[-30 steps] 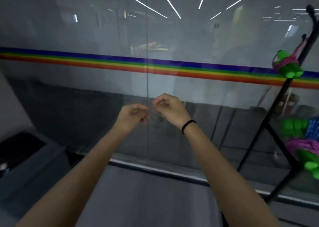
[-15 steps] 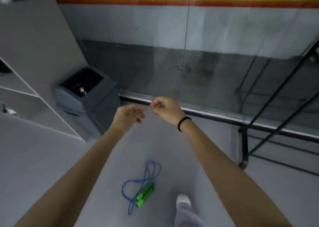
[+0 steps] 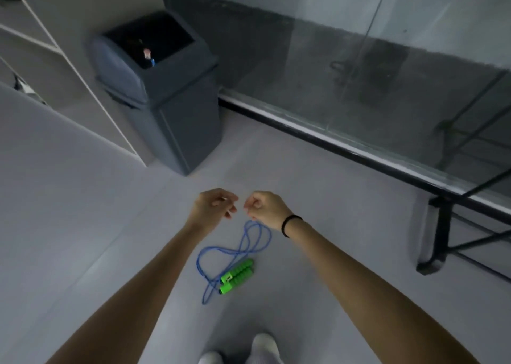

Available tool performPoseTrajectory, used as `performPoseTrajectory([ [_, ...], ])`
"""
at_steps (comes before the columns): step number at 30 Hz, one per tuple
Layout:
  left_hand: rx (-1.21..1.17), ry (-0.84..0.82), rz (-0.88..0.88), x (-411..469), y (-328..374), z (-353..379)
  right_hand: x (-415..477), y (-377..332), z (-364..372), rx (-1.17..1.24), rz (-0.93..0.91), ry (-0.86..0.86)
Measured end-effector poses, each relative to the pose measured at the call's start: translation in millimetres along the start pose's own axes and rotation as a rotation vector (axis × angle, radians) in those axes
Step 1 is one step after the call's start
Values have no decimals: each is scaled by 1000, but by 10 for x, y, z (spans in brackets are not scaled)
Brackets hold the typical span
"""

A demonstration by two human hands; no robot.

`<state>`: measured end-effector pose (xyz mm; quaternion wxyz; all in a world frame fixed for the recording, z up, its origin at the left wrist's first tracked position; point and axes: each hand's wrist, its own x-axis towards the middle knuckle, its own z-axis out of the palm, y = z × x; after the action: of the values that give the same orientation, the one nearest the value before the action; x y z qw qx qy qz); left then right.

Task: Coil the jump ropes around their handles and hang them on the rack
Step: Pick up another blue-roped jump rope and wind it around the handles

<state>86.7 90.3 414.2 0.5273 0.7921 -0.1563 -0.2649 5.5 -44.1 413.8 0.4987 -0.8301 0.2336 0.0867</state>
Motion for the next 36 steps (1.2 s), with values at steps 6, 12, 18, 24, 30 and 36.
performPoseTrajectory([
  [6,11,25,-19,557,-2019,389,947,1633,1230,-208,-14,-104],
  [12,-56,60,-18,1019,-3571,644,1702,3038,2358,-453,-65,-198],
  [18,39,29,28,1092,-4288,617,1928,3982,3241,-779,-125,-310],
  [24,70,-29,30,1018,-4439,595,1961,4320,3654,-1064,-156,-314],
  [30,109,-65,41,1068,-4470,579,1856,4392,3757,-1228,-100,-251],
  [36,38,-58,10,1210,-4076,537,1896,3794,3264,-595,61,9],
])
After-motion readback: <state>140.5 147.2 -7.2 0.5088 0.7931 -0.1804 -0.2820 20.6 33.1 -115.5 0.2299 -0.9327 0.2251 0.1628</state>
